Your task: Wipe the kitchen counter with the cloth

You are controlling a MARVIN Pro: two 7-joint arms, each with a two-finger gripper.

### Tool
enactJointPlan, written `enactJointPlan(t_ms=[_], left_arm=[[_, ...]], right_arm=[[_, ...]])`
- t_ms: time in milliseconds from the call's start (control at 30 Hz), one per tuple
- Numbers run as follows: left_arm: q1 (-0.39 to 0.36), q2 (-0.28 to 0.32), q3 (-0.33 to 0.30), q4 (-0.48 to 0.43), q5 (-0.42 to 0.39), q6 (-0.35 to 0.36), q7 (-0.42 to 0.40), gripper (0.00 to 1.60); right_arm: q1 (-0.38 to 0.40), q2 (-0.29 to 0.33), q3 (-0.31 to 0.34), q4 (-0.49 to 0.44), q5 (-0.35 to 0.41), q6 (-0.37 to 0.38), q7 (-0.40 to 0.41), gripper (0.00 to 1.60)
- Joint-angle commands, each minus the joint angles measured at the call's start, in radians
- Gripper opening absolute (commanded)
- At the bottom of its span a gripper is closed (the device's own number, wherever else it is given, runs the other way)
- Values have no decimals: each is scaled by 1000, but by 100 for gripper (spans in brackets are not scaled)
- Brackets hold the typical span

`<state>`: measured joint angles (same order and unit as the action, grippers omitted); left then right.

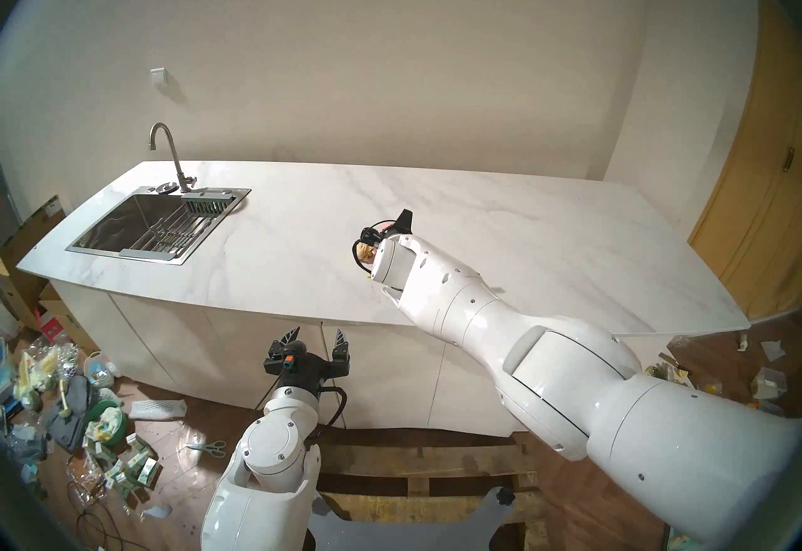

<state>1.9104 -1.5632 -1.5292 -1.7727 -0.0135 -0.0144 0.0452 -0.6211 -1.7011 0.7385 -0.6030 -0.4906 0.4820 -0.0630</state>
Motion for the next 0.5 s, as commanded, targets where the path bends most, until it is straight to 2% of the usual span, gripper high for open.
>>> enactJointPlan(t_ms=[0, 467], left_arm=[[-6, 1, 2, -26, -1, -6, -4, 160], [-10, 0, 2, -17, 0, -6, -2, 160]], right_arm=[[7, 76, 11, -109, -11, 6, -15, 0], [-88, 229, 15, -287, -35, 58, -21, 0]])
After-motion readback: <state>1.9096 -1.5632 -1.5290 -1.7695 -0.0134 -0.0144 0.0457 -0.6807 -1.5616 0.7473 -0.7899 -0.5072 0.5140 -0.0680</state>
